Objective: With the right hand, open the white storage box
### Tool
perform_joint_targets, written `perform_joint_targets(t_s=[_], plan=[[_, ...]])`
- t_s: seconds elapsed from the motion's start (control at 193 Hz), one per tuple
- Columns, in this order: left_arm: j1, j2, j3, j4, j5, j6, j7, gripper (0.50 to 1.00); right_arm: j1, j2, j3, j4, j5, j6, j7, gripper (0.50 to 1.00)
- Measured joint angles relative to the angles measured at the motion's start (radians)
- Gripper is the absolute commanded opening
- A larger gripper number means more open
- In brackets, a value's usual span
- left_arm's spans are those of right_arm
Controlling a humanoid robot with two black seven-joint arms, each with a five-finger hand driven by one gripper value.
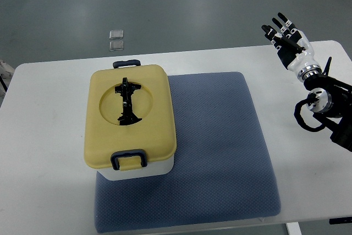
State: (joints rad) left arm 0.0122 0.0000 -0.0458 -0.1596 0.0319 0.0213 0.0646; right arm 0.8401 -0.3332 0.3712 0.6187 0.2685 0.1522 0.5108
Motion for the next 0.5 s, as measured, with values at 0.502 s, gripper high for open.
perform_joint_targets(t_s=[0.502], plan=[[-0.004,0.000,0.004,0.002,0.001,0.003,-0.001,1.000,0.001,0.000,0.000,0.000,0.000,0.002,0.000,0.930]])
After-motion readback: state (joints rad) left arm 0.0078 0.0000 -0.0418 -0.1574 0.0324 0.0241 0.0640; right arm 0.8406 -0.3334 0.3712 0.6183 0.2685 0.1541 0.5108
